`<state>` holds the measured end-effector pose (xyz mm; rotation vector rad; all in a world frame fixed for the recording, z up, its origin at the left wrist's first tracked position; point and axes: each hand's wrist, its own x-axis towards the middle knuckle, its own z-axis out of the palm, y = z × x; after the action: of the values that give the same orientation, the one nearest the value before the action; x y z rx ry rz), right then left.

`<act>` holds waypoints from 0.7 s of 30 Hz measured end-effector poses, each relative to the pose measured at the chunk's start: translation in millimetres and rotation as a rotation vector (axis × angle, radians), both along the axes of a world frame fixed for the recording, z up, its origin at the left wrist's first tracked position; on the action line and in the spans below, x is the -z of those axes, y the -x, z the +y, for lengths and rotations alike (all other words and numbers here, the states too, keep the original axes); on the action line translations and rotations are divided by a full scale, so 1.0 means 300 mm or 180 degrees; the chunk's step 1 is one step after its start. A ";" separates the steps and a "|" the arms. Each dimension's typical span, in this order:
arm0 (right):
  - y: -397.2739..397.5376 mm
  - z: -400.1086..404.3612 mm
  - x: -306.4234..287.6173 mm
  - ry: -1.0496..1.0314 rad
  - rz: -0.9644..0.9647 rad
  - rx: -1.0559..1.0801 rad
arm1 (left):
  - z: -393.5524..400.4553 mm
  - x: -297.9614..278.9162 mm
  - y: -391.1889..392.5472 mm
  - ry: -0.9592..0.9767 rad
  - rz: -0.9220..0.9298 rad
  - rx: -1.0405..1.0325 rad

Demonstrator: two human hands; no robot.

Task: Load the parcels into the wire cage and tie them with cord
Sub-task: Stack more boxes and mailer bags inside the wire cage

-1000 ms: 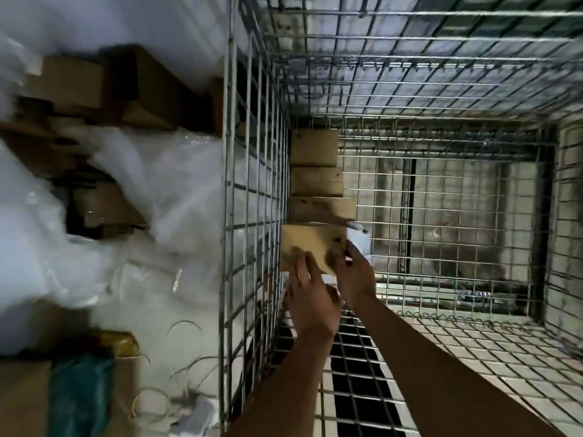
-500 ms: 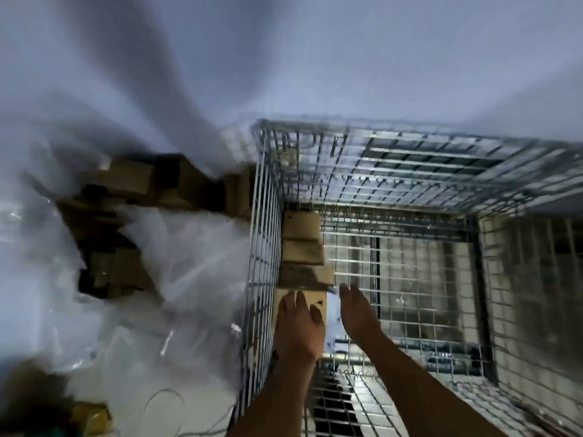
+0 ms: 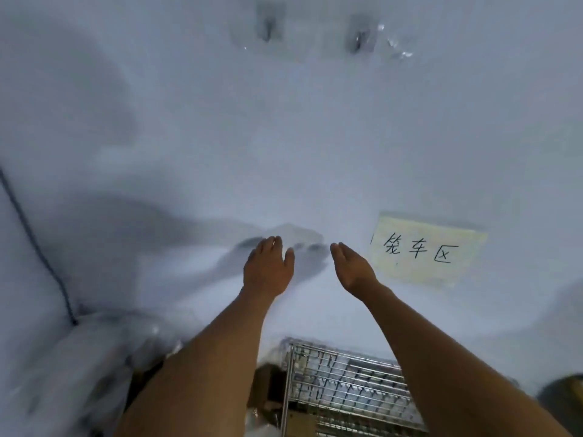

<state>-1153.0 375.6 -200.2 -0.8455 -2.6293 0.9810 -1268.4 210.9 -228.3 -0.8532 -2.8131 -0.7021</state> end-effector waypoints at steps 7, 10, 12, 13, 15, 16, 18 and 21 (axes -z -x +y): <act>0.230 -0.527 -0.296 -0.0243 0.0287 -0.1136 | -0.700 -0.269 -0.018 -0.0101 0.0267 -0.1105; 0.307 -0.905 -0.256 -0.0201 0.0177 -0.1828 | -1.109 -0.244 -0.132 0.0052 -0.0044 -0.1755; 0.310 -1.216 -0.202 -0.0207 0.0037 -0.2384 | -1.420 -0.207 -0.262 0.0048 -0.0153 -0.2300; 0.301 -1.367 -0.168 -0.0236 -0.0058 -0.2652 | -1.566 -0.182 -0.330 -0.0046 -0.0206 -0.2594; 0.268 -1.649 -0.099 -0.0275 -0.0217 -0.3101 | -1.829 -0.128 -0.464 -0.0178 -0.0337 -0.3118; 0.243 -1.795 -0.063 -0.0318 -0.0271 -0.3319 | -1.957 -0.089 -0.532 -0.0220 -0.0424 -0.3379; 0.191 -2.067 0.006 -0.0405 -0.0393 -0.3724 | -2.181 -0.003 -0.651 -0.0260 -0.0693 -0.3783; 0.129 -2.429 0.081 -0.0444 -0.0601 -0.4155 | -2.453 0.122 -0.801 -0.0345 -0.0941 -0.4184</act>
<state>-1191.5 -353.3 -224.5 1.0388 -3.2288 0.8647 -1028.0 -524.9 -264.9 1.1403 -2.6793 -0.6898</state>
